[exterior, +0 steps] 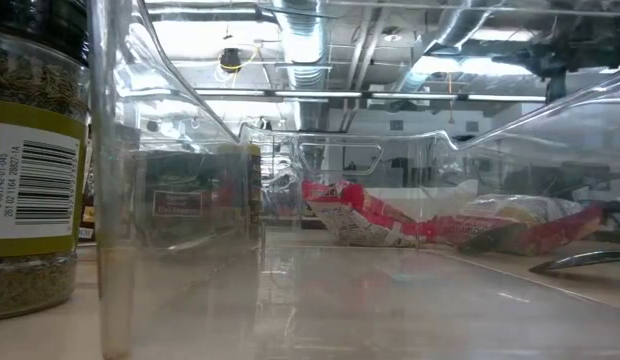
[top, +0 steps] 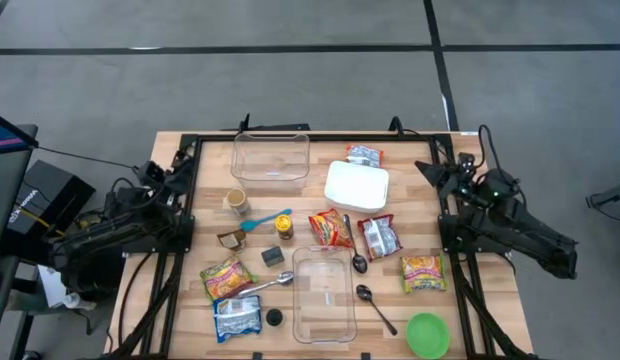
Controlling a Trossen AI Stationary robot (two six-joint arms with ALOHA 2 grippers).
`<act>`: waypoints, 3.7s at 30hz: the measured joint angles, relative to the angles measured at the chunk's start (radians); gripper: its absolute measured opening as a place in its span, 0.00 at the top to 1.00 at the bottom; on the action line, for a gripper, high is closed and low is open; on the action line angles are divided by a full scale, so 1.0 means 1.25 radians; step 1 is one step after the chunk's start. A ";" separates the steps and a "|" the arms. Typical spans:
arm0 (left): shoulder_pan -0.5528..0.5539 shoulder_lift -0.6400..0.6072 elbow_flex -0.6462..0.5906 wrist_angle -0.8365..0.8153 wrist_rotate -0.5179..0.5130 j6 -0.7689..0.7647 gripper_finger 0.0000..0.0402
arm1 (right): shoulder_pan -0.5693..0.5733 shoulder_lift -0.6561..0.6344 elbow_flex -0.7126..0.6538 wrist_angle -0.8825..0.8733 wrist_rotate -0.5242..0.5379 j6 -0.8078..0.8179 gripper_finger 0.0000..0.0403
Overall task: Pick & Place Food Item
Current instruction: Put the red noodle pack into the bottom transparent bin
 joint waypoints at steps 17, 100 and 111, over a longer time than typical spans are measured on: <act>0.000 0.133 0.000 0.044 0.000 -0.025 0.79 | 0.002 0.350 0.345 -0.448 -0.011 -0.105 1.00; 0.000 0.144 0.000 0.048 0.001 -0.026 0.79 | 0.046 0.859 0.224 -0.427 -0.241 -0.217 0.45; 0.000 0.144 0.000 0.048 0.001 -0.027 0.79 | -0.015 0.902 0.224 -0.425 -0.336 -0.315 0.52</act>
